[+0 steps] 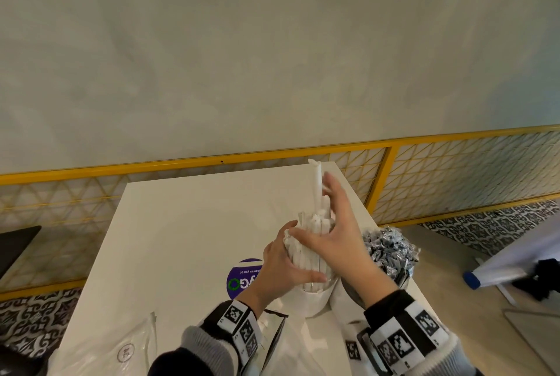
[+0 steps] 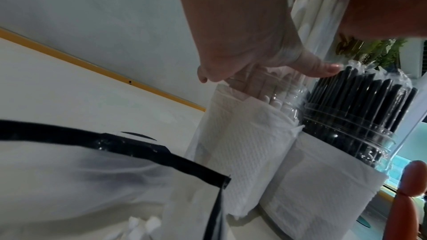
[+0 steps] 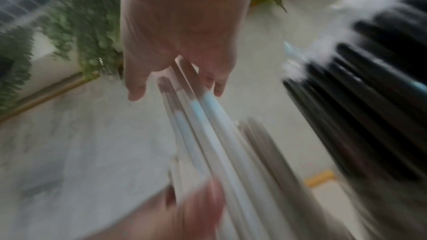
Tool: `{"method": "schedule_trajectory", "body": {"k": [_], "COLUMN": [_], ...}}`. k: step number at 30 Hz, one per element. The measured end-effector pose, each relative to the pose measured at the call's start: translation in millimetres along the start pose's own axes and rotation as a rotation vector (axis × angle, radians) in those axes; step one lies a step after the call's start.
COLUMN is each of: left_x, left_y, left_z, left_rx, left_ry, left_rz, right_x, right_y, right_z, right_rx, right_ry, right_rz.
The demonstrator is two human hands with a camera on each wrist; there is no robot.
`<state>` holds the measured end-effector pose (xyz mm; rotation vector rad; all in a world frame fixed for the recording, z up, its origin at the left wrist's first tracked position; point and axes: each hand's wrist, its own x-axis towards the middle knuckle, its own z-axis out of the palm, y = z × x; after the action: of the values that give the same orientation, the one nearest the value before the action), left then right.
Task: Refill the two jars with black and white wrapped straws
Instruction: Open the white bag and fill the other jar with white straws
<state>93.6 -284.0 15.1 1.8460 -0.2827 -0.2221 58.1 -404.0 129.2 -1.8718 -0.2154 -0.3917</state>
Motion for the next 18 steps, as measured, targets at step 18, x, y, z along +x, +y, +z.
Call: {"method": "schedule_trajectory", "body": {"k": [18], "left_x": [-8.4], "left_y": [17.3], "left_z": [-7.6], "left_rx": [-0.081], "left_ry": [-0.053], "left_rz": [-0.018], "right_x": [-10.8], "right_y": [-3.7], "right_z": [-10.9], "right_rx": [-0.349], "right_ry": [0.258], "right_rz": [-0.457]}}
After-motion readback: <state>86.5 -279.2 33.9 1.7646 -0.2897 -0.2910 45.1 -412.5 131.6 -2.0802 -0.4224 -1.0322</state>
